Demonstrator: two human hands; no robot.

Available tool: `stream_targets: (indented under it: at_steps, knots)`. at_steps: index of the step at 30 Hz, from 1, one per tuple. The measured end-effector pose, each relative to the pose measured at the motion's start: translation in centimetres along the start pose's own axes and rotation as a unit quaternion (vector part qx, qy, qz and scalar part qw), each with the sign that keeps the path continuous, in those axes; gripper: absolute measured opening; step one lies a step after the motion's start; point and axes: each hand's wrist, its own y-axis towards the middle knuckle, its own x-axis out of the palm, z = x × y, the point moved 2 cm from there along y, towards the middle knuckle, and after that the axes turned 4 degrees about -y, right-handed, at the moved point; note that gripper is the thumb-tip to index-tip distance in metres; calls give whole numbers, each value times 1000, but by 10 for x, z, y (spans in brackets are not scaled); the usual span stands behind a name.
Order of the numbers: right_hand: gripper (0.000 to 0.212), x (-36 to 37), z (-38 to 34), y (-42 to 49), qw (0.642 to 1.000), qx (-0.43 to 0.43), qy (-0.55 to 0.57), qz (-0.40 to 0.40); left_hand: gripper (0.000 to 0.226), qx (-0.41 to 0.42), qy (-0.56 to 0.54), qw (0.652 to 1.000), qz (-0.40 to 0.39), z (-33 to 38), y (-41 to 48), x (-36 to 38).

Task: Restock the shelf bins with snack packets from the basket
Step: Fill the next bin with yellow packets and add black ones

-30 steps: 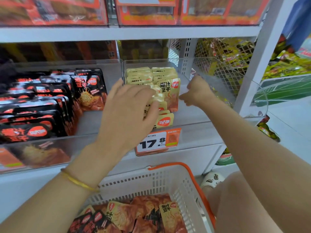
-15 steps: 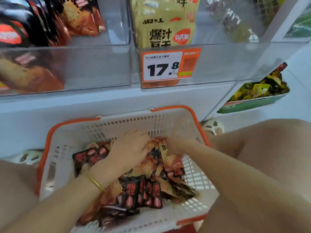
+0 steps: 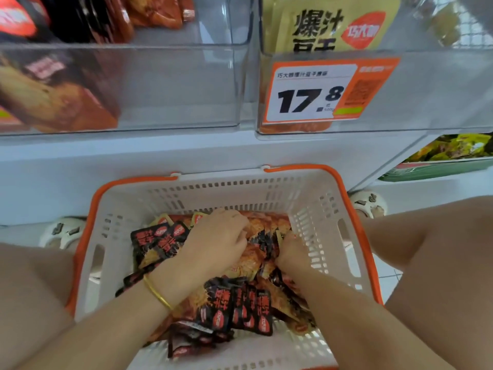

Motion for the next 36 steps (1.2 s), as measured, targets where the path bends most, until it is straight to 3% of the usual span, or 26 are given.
stream_targets:
  at_steps: [2,6,8,10,11,12,14,16,19,22,24,27,29,31,34,36]
  knots:
    - [58,-18,-1,-7,989,19,143,-24,27,-34,-42,998,-26,4,2,-1]
    - [44,-69,-22,-40,967,-78,241,13,33,-148,-181,970,-58,12,4,-5]
    - [33,-90,-38,-68,955,-167,239,56,39,-225,-357,904,-64,15,2,-10]
    - [38,-108,-50,-102,939,-268,209,52,42,-251,-539,801,-65,21,1,-19]
    - [47,-117,-54,-118,930,-308,200,27,38,-247,-583,772,-54,25,-1,-25]
    - [56,-127,-55,-132,920,-336,203,-1,30,-237,-591,770,-36,25,-2,-30]
    - [61,-147,-50,-150,906,-341,243,-67,19,-223,-544,809,-3,24,-5,-42]
    - [54,-168,-41,-158,906,-297,292,-79,31,-231,-489,841,-7,20,-10,-53]
    - [36,-198,-27,-168,918,-270,286,-51,18,-200,-496,844,-27,36,-19,-78]
    - [23,-225,-16,-189,870,-328,336,-149,16,-111,-503,856,-33,71,-27,-115]
    - [28,-256,-5,-208,846,-369,360,-137,16,-44,-495,867,-13,98,-33,-146]
    - [31,-320,7,-236,792,-419,436,-78,9,46,-477,871,106,136,-30,-200]
    - [20,-365,12,-242,767,-417,487,38,5,80,-422,870,241,149,-18,-230]
    - [13,-406,12,-233,761,-382,491,184,7,109,-278,888,349,151,4,-247]
    - [16,-445,-4,-187,813,-312,369,324,26,101,-23,935,339,148,41,-253]
    - [21,-450,-21,-148,879,-251,267,305,52,63,88,954,279,145,60,-249]
